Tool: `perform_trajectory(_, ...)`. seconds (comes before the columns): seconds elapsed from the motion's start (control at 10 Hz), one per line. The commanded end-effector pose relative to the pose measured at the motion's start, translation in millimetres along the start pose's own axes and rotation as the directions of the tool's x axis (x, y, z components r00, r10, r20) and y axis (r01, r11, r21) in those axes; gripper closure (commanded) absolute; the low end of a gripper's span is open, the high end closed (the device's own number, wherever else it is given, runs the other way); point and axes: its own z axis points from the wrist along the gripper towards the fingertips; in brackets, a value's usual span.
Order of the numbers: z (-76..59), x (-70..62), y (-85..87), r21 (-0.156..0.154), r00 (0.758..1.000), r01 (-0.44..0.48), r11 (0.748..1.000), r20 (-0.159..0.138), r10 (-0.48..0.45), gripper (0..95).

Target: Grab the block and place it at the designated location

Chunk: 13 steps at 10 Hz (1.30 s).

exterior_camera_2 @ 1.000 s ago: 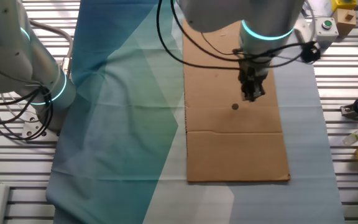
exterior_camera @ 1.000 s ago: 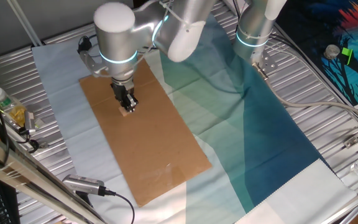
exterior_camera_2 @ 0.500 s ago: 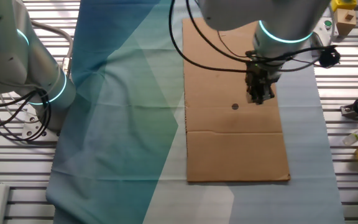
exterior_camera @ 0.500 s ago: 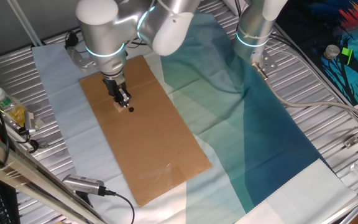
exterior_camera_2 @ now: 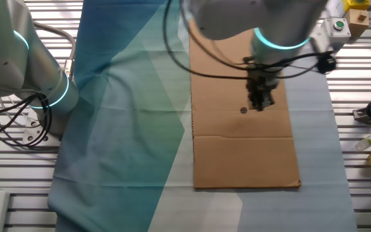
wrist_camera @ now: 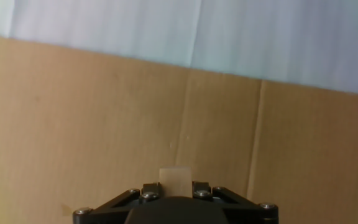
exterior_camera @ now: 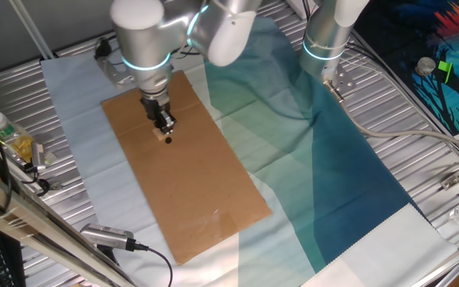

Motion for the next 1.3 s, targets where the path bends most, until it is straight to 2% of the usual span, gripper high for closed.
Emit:
perform_trajectory(0.1, 3.9, -0.8, 0.1, -0.002, 1.0, 0.003, 1.0, 0.001, -0.003, 95.0)
perform_trajectory(0.3, 16.2, 0.9, 1.7, -0.002, 1.0, 0.002, 1.0, 0.017, -0.002, 95.0)
perform_trajectory(0.5, 22.3, 1.9, 2.7, 0.0, 1.0, 0.002, 1.0, 0.025, -0.002, 95.0)
perform_trajectory(1.3, 31.5, 3.4, 4.5, 0.0, 0.999, 0.008, 1.0, 0.04, -0.008, 95.0)
